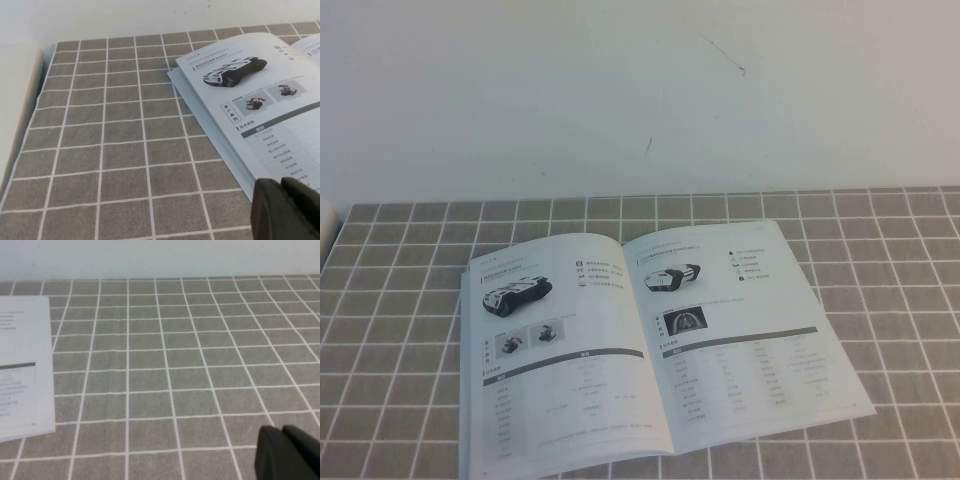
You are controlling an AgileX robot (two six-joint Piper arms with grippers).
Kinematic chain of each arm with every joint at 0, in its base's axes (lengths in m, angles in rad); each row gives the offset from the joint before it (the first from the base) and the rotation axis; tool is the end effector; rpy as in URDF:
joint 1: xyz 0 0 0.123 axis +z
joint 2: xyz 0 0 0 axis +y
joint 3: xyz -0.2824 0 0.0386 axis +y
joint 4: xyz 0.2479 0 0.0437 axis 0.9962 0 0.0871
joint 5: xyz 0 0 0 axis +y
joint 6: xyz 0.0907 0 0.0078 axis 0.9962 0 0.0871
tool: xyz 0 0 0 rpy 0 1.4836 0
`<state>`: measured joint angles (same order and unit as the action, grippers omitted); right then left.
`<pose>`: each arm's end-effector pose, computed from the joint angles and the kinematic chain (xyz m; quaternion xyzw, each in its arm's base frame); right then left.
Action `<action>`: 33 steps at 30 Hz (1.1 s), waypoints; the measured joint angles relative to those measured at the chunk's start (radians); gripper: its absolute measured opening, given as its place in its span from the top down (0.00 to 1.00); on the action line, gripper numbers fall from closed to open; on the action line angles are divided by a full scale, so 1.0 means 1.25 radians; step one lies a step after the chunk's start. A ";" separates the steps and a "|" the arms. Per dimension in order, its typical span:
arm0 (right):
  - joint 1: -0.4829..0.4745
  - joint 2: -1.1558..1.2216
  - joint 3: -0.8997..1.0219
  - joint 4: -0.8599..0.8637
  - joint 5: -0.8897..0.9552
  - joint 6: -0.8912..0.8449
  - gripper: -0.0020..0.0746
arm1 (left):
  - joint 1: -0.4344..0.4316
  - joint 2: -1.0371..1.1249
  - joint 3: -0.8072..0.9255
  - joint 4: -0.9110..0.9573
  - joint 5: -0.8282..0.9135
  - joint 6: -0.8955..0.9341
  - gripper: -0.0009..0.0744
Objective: Close book
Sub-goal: 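Close the open booklet and leave it lying on the table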
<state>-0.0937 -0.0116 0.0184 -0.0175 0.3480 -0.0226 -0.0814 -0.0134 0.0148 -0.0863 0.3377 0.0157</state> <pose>0.0528 -0.0055 0.1761 0.0235 0.7948 -0.0426 0.6050 0.0528 -0.0069 0.1785 0.0149 0.7898 -0.0563 0.6106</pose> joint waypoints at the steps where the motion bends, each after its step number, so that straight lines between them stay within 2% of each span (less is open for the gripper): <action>1: 0.000 0.000 0.000 0.000 0.000 0.000 0.98 | 0.000 0.000 0.000 0.000 0.000 0.000 0.99; 33: 0.000 0.000 0.000 0.000 0.000 0.000 0.98 | 0.000 0.000 0.000 0.014 0.000 -0.002 0.99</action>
<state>-0.0937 -0.0116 0.0184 -0.0175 0.3480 -0.0226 -0.0814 -0.0134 0.0148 -0.0686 0.3377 0.0126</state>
